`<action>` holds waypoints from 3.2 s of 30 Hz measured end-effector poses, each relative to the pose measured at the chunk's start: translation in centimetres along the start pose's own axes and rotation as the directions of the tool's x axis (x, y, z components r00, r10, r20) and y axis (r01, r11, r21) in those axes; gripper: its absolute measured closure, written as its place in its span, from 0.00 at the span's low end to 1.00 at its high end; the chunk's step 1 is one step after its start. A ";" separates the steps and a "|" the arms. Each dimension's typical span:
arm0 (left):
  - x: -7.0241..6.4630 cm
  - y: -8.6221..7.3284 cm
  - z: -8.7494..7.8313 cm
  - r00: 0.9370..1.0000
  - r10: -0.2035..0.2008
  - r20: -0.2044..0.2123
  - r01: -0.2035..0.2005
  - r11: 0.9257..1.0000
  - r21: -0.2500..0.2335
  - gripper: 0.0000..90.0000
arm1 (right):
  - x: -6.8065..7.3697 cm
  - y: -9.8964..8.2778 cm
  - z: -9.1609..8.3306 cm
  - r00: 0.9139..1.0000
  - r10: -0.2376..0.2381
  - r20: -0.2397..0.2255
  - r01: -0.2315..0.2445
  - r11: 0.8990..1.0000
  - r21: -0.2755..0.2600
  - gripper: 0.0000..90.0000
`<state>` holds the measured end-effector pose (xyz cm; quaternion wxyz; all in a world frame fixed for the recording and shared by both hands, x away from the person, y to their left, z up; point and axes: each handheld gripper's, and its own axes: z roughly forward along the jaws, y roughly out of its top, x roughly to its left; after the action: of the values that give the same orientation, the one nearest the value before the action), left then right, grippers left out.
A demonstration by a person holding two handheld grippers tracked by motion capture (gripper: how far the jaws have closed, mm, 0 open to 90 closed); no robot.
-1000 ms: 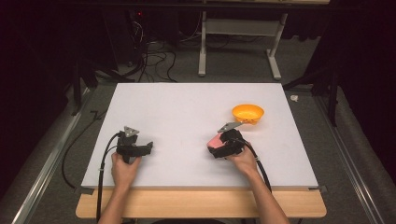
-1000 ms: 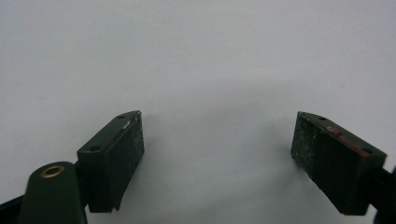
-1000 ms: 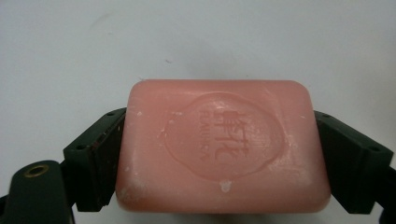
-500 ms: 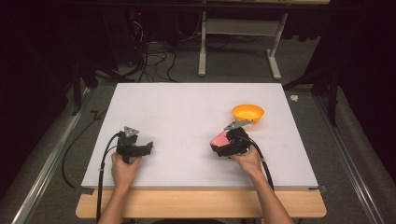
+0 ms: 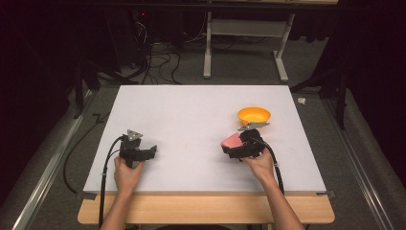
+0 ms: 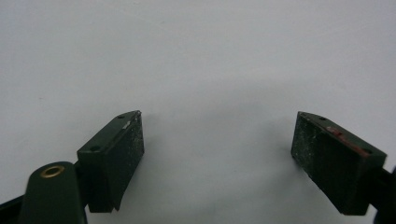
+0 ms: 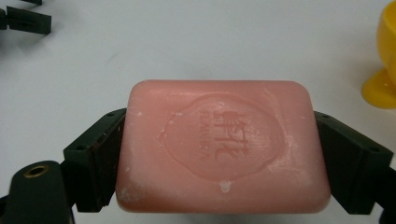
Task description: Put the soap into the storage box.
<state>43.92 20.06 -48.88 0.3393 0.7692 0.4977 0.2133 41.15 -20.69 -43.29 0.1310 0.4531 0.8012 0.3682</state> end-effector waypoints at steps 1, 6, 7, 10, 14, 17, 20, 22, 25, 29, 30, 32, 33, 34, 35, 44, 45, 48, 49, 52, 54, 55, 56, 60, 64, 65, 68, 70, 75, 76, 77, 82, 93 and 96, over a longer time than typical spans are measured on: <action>0.0 0.0 0.0 1.000 0.002 0.000 -0.002 1.000 0.000 0.19 | -0.1 0.0 -0.1 1.000 0.007 0.003 -0.007 1.000 -0.001 0.15; 0.0 0.0 0.0 1.000 0.002 0.000 -0.002 1.000 0.000 0.19 | -0.7 -0.2 -0.5 0.998 0.062 0.029 -0.062 0.998 0.008 0.15; 0.0 0.0 0.0 1.000 0.002 0.000 -0.002 1.000 0.000 0.19 | -0.8 -0.2 -0.6 0.997 0.067 0.033 -0.067 0.998 0.005 0.15; 0.0 0.0 0.0 1.000 0.002 0.001 -0.002 1.000 0.000 0.19 | -1.2 -0.3 -1.3 0.995 0.092 0.039 -0.092 0.996 -0.002 0.15; 0.0 0.0 0.0 1.000 0.002 0.000 -0.002 1.000 0.000 0.19 | -1.6 -0.4 -1.6 0.993 0.107 0.050 -0.107 0.994 -0.005 0.15; 0.0 0.0 0.0 1.000 0.002 0.000 -0.002 1.000 0.000 0.19 | -2.0 -0.5 -2.1 0.991 0.120 0.064 -0.120 0.993 -0.007 0.15; 0.0 0.0 0.0 1.000 0.003 0.001 -0.003 1.000 0.001 0.19 | -2.3 -0.7 -2.7 0.989 0.134 0.069 -0.133 0.991 -0.019 0.15; 0.0 0.0 0.0 1.000 0.002 0.000 -0.002 1.000 0.000 0.19 | -2.5 -0.7 -3.1 0.986 0.144 0.078 -0.143 0.989 -0.024 0.15; 0.0 0.0 0.0 1.000 0.002 0.000 -0.002 1.000 0.000 0.19 | -2.8 -0.8 -3.4 0.985 0.152 0.087 -0.150 0.988 -0.028 0.15; 0.0 0.0 0.0 1.000 0.002 0.000 -0.002 1.000 0.000 0.19 | -3.3 -0.9 -4.0 0.980 0.172 0.102 -0.169 0.985 -0.035 0.15; 0.0 0.0 0.0 1.000 0.002 0.000 -0.002 1.000 0.000 0.19 | -3.5 -0.9 -4.2 0.978 0.177 0.107 -0.174 0.984 -0.039 0.15; 0.0 0.0 0.0 1.000 0.002 0.000 -0.002 1.000 0.000 0.19 | -3.7 -0.8 -4.4 0.976 0.186 0.114 -0.183 0.982 -0.041 0.15; 0.0 0.0 0.0 1.000 0.002 0.000 -0.002 1.000 0.000 0.19 | -3.8 -0.8 -4.5 0.974 0.190 0.121 -0.186 0.982 -0.041 0.15; 0.0 0.0 0.0 1.000 0.002 0.000 -0.002 1.000 0.000 0.19 | -3.9 -0.8 -4.5 0.973 0.192 0.125 -0.188 0.981 -0.040 0.15; 0.0 0.0 0.0 1.000 0.002 0.000 -0.002 1.000 0.000 0.19 | -3.9 -0.8 -4.5 0.973 0.192 0.125 -0.188 0.981 -0.040 0.15; 0.0 0.0 0.0 1.000 0.003 0.000 -0.003 1.000 0.000 0.19 | -4.7 -0.3 -4.9 0.962 0.227 0.149 -0.224 0.974 -0.036 0.15; 0.0 0.0 0.0 1.000 0.003 0.000 -0.003 1.000 0.000 0.19 | -4.9 -0.2 -5.0 0.961 0.230 0.151 -0.227 0.973 -0.038 0.15; 0.0 0.0 0.0 1.000 0.002 0.000 -0.002 1.000 0.000 0.19 | -5.0 0.0 -5.1 0.959 0.236 0.156 -0.232 0.972 -0.040 0.15; 0.0 0.0 0.0 1.000 0.002 0.000 -0.002 1.000 0.000 0.19 | -5.2 0.3 -5.2 0.957 0.245 0.157 -0.241 0.970 -0.045 0.15; 0.0 0.0 0.0 1.000 0.003 0.000 -0.003 1.000 0.000 0.19 | -5.5 0.6 -5.3 0.954 0.256 0.159 -0.251 0.967 -0.050 0.15; 0.0 0.0 0.0 1.000 0.002 0.000 -0.002 1.000 0.000 0.19 | -5.6 0.8 -5.4 0.952 0.256 0.166 -0.252 0.967 -0.046 0.15; 0.0 0.0 0.0 1.000 0.002 0.000 -0.002 1.000 0.000 0.19 | -5.6 0.8 -5.4 0.952 0.256 0.166 -0.252 0.967 -0.046 0.15; 0.0 0.0 0.0 1.000 0.002 0.000 -0.002 1.000 0.000 0.19 | -5.7 1.0 -5.3 0.951 0.259 0.169 -0.254 0.966 -0.051 0.15; 0.0 0.0 0.0 1.000 0.003 0.001 -0.003 1.000 0.000 0.19 | -5.9 1.4 -5.3 0.950 0.259 0.176 -0.255 0.966 -0.049 0.15; 0.0 0.0 0.0 1.000 0.002 -0.001 -0.002 1.000 0.001 0.19 | -6.1 1.9 -5.3 0.947 0.262 0.184 -0.258 0.965 -0.046 0.15; 0.0 0.0 0.0 1.000 0.002 0.000 -0.002 1.000 0.000 0.19 | -6.1 2.1 -5.2 0.946 0.265 0.186 -0.261 0.964 -0.046 0.15; 0.0 0.0 0.0 1.000 0.002 0.000 -0.002 1.000 0.000 0.19 | -6.3 2.7 -5.2 0.943 0.268 0.196 -0.263 0.963 -0.050 0.15; 0.0 0.0 0.0 1.000 0.002 0.000 -0.002 1.000 0.000 0.19 | -6.4 2.8 -5.2 0.943 0.271 0.193 -0.266 0.962 -0.052 0.15; 0.0 0.0 0.0 1.000 0.002 0.000 -0.002 1.000 0.000 0.19 | -6.6 3.6 -5.0 0.939 0.275 0.205 -0.271 0.961 -0.049 0.15; 0.0 0.0 0.0 1.000 0.003 0.000 -0.003 1.000 0.000 0.19 | -6.7 3.9 -4.9 0.939 0.271 0.212 -0.268 0.962 -0.043 0.15; 0.0 0.0 0.0 1.000 0.002 0.000 -0.002 1.000 0.000 0.19 | -6.7 4.0 -4.9 0.938 0.274 0.212 -0.272 0.961 -0.043 0.15; 0.0 0.0 0.0 1.000 0.002 0.000 -0.002 1.000 0.000 0.19 | -6.9 4.7 -4.4 0.936 0.272 0.224 -0.271 0.962 -0.032 0.15; 0.0 0.0 0.0 1.000 0.002 0.000 -0.002 1.000 0.000 0.19 | -7.3 6.5 -3.7 0.933 0.268 0.242 -0.271 0.962 -0.017 0.15; 0.0 0.0 0.0 1.000 0.002 0.000 -0.002 1.000 0.000 0.19 | -7.4 7.0 -3.4 0.932 0.266 0.247 -0.272 0.962 -0.010 0.15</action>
<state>43.93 20.08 -48.88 0.3391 0.7698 0.4969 0.2135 47.75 -26.16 -36.88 0.1723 0.6020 0.7137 0.3139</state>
